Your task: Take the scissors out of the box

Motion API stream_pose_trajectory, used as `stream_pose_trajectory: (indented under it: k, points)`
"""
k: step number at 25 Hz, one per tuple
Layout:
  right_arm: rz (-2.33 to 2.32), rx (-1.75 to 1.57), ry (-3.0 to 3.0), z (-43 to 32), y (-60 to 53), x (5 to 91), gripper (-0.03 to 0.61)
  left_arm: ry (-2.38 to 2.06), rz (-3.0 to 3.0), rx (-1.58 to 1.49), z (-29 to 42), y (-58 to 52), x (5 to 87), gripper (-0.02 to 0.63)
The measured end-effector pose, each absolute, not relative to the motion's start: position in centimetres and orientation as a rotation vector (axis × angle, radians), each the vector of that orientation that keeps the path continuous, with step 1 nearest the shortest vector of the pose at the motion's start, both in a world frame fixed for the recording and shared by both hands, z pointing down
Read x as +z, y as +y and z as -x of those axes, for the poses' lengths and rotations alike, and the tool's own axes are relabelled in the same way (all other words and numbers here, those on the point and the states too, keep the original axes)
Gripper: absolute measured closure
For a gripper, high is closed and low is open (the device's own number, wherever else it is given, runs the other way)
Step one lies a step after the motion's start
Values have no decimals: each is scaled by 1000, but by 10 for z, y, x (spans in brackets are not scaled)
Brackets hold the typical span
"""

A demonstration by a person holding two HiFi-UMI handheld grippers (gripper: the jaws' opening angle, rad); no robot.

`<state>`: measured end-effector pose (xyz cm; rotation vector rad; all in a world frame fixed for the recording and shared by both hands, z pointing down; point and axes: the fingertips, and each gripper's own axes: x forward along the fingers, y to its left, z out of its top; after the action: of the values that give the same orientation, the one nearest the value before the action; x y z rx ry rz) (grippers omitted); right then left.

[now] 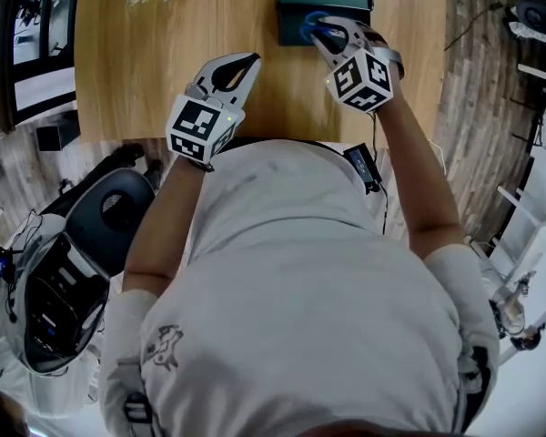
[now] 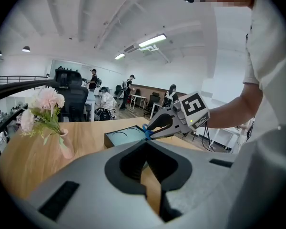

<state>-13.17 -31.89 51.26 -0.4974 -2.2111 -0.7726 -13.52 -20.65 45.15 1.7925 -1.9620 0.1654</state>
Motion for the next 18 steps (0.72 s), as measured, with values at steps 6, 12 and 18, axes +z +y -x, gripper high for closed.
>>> stream_pose_trajectory:
  k: [6,12,18]
  points:
    - [428,-673,-2365,119,-312,472,485,-2004,-1810,175,122,-205,431,609]
    - [417,-612,-2452,101,-293,448,485,-2050,-1824,187,117,-205,412,609]
    - [413,-492,-2551,85,-274,424,485,-2060,-1858,200,104,-199,393,609]
